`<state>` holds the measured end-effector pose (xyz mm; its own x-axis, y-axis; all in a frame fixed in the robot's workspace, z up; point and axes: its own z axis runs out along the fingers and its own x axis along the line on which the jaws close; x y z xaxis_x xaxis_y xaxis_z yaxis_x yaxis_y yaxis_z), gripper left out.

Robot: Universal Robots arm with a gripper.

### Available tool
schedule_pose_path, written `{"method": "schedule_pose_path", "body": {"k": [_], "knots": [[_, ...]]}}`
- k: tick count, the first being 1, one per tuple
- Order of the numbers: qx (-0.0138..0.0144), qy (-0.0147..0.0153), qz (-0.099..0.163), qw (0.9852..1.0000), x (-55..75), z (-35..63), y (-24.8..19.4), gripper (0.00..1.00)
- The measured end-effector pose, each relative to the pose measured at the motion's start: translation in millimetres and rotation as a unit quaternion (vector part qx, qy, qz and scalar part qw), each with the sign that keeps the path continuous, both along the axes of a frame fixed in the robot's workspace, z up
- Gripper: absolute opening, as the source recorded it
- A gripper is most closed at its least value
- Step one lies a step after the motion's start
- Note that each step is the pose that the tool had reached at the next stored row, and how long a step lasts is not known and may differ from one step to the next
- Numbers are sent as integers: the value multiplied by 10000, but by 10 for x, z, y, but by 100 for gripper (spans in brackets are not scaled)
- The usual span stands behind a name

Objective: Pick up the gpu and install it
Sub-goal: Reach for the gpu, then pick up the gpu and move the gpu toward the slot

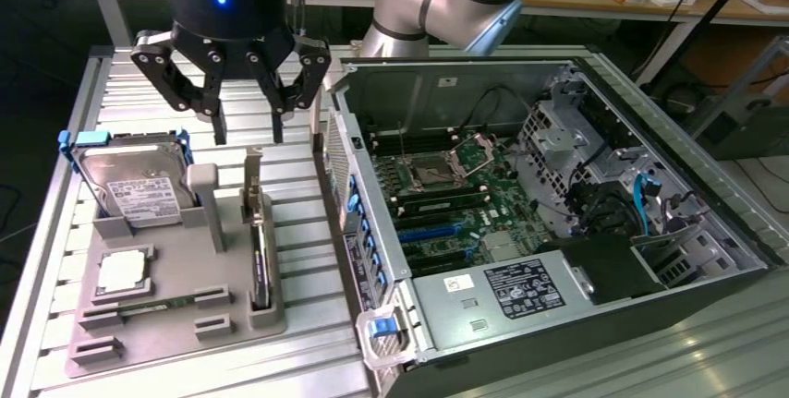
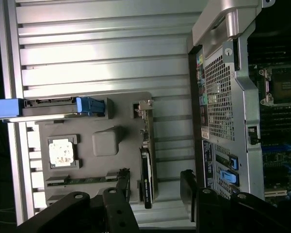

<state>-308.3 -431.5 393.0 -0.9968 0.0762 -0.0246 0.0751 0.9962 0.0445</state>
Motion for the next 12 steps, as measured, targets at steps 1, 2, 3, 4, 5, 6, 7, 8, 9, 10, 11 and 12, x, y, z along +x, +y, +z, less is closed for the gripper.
{"method": "schedule_pose_path", "body": {"k": [1,2,3,4,5,6,7,8,9,10,11,12], "knots": [[0,0,0,10000,0,0,0,54],[0,0,0,10000,0,0,0,54],[0,0,0,10000,0,0,0,54],[0,0,0,10000,0,0,0,54],[0,0,0,10000,0,0,0,54],[0,0,0,10000,0,0,0,54],[0,0,0,10000,0,0,0,54],[0,0,0,10000,0,0,0,54],[0,0,0,10000,0,-2,0,54],[0,0,0,10000,0,-7,0,54],[0,0,0,10000,0,-13,0,54],[0,0,0,10000,0,-21,0,54]]}}
